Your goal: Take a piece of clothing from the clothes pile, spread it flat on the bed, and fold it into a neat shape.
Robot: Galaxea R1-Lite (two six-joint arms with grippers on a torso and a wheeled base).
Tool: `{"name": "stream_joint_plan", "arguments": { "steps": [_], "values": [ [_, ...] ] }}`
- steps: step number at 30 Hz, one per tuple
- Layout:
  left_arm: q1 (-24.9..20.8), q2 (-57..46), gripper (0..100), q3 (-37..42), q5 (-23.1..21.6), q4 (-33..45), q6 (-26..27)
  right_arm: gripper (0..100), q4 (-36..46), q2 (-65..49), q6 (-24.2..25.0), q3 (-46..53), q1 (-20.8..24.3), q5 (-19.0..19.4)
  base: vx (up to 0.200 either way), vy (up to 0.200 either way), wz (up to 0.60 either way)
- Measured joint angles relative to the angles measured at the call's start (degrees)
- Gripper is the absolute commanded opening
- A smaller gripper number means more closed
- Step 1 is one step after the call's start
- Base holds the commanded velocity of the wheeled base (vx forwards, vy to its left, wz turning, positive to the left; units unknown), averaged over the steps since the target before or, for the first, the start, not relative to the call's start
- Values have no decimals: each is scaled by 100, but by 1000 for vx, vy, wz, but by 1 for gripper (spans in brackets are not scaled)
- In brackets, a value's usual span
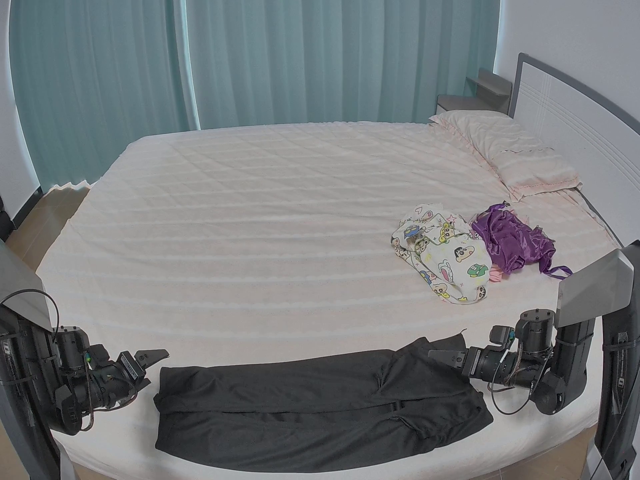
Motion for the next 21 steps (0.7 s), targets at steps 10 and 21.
{"name": "stream_joint_plan", "arguments": {
  "steps": [10,21],
  "values": [
    [-66,282,100,32,1,2,-28,100,33,405,13,-549,40,-16,0,0,0],
    [-79,336,100,55,6,0,-28,100,256,689,13,-1086,-9,-32,0,0,0]
  ]
}}
